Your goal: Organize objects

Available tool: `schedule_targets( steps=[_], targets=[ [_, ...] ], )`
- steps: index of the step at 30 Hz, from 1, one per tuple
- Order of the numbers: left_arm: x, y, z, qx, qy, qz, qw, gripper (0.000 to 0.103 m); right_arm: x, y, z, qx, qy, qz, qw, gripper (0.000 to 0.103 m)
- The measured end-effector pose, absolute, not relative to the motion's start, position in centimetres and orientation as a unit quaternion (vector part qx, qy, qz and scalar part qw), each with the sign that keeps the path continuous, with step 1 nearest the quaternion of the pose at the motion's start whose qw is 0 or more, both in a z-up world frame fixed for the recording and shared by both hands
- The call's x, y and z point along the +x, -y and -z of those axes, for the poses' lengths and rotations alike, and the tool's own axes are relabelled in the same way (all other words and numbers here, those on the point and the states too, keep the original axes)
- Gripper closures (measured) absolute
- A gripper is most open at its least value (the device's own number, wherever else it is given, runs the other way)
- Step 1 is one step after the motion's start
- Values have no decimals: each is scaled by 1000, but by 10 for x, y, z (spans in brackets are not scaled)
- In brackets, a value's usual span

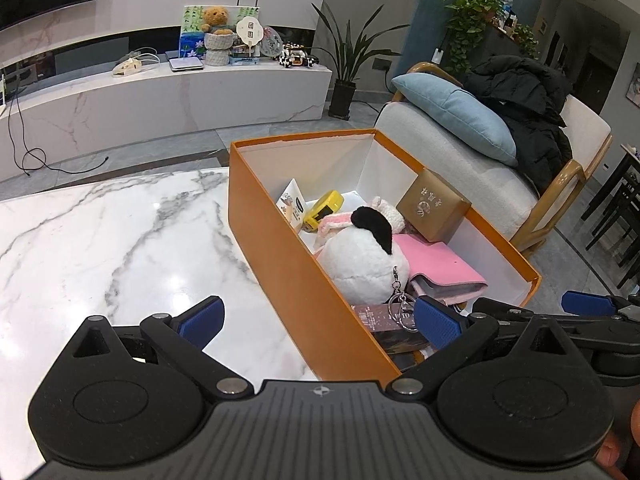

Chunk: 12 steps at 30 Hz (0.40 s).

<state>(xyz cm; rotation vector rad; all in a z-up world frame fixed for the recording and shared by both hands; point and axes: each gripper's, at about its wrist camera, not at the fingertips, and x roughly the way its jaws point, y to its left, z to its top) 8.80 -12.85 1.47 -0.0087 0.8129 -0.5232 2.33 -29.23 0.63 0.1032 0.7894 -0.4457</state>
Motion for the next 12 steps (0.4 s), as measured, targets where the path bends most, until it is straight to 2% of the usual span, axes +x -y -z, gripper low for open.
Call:
schedule_targets(
  steps=[12],
  targets=[
    [86,128,-15,-4,-383,262,886,0,24,289,-4,49,-382,214,898,1]
  ],
)
